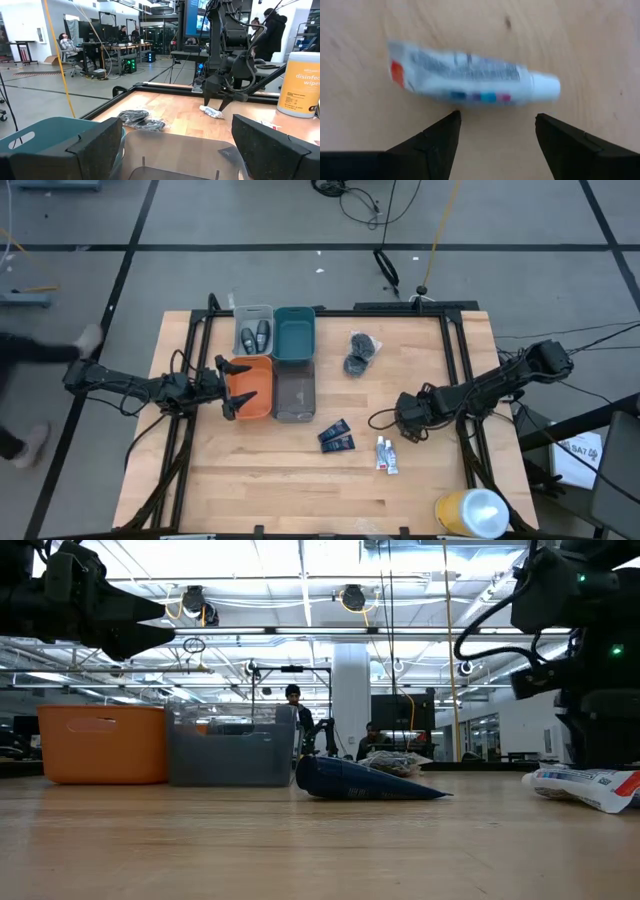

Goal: Pick & Place Travel size toiletries
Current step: Put the right white toothpaste into the orange bin

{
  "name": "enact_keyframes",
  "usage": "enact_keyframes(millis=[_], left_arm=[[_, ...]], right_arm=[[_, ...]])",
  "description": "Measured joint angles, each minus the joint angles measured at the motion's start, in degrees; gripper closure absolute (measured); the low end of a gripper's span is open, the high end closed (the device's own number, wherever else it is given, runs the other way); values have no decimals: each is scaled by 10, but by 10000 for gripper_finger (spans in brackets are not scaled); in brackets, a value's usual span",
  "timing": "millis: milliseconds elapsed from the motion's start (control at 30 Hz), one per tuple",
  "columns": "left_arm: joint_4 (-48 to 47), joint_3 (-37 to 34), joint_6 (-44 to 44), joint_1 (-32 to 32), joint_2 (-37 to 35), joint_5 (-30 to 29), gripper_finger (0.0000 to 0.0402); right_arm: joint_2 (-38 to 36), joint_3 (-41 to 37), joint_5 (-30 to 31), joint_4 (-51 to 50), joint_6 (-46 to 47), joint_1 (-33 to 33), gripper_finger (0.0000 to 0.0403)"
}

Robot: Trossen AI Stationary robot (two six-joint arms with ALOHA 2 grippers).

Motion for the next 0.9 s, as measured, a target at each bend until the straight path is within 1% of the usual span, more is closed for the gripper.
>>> enact_keyframes(millis=[133,233,467,600,700,800,833,900], left_arm=[[0,0,-1,0,0,0,36],[0,0,-2,0,0,0,36],[0,0,-2,0,0,1,36],[0,0,-2,0,0,1,36],[0,0,-2,0,0,1,36],[0,0,-2,0,0,1,36],[0,0,-2,0,0,1,36],[0,0,-2,0,0,1,36]], right_arm=[[-12,21,-43,-42,-39,1,164],[-22,29,-39,-15,-104,1,169],[-19,29,-38,-2,-248,1,171],[-20,29,-36,-4,-258,1,173],[-20,33,-13,-24,-251,1,173],[-20,43,30,-43,-233,0,175],[-20,45,36,-44,-232,-2,176],[-20,45,28,-41,-237,-3,176]])
